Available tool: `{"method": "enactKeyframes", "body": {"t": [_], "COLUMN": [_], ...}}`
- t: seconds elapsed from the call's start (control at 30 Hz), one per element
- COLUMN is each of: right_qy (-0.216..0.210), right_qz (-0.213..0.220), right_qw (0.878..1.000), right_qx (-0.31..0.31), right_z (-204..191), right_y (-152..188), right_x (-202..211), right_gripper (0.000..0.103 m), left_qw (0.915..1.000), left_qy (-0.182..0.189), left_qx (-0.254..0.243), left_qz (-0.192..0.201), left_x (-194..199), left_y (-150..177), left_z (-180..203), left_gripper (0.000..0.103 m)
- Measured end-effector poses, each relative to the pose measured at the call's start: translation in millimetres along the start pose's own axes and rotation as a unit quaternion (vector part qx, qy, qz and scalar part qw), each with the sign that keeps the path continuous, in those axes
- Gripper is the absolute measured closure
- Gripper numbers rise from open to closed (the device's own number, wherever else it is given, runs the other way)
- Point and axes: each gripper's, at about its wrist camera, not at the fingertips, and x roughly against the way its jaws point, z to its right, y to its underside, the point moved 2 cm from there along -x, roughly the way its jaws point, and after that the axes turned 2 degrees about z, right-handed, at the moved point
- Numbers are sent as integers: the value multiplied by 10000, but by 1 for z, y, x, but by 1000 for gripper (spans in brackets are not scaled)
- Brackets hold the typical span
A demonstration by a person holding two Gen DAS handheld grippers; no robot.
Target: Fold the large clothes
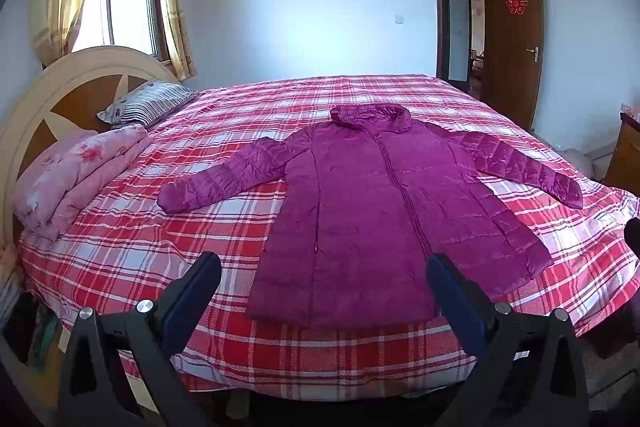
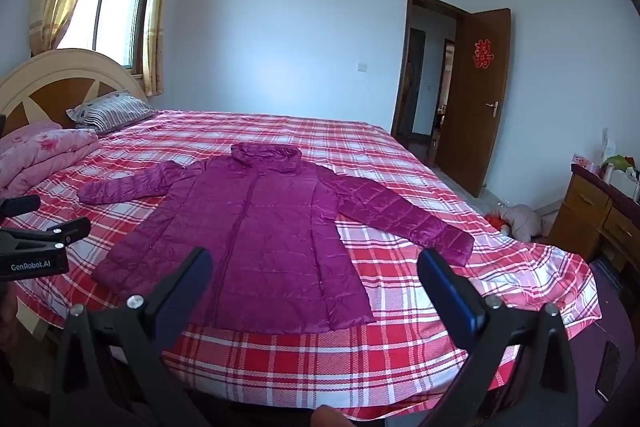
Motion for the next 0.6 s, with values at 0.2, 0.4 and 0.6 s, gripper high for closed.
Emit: {"method": "enactKeyframes", "body": {"t": [0.2, 0.4, 0.6], "right_qy": [6, 1, 1], "right_qz": [-25, -32, -54], "right_qw": [10000, 10000, 10000], "right_qx": [-30, -43, -41], "right_z": [3, -2, -2], "right_y": [-1, 1, 5], "right_x": [-2, -1, -4], "right_gripper": [0, 0, 0], "left_qw": [10000, 10000, 10000], "left_qy": [-57, -24, -24], "left_qx": [13, 59, 85], "left_qz": [-18, 44, 14], "left_x": [-3, 1, 0], "left_y": [-4, -2, -2], "left_z": [2, -3, -4], "left_gripper": [1, 1, 1]}}
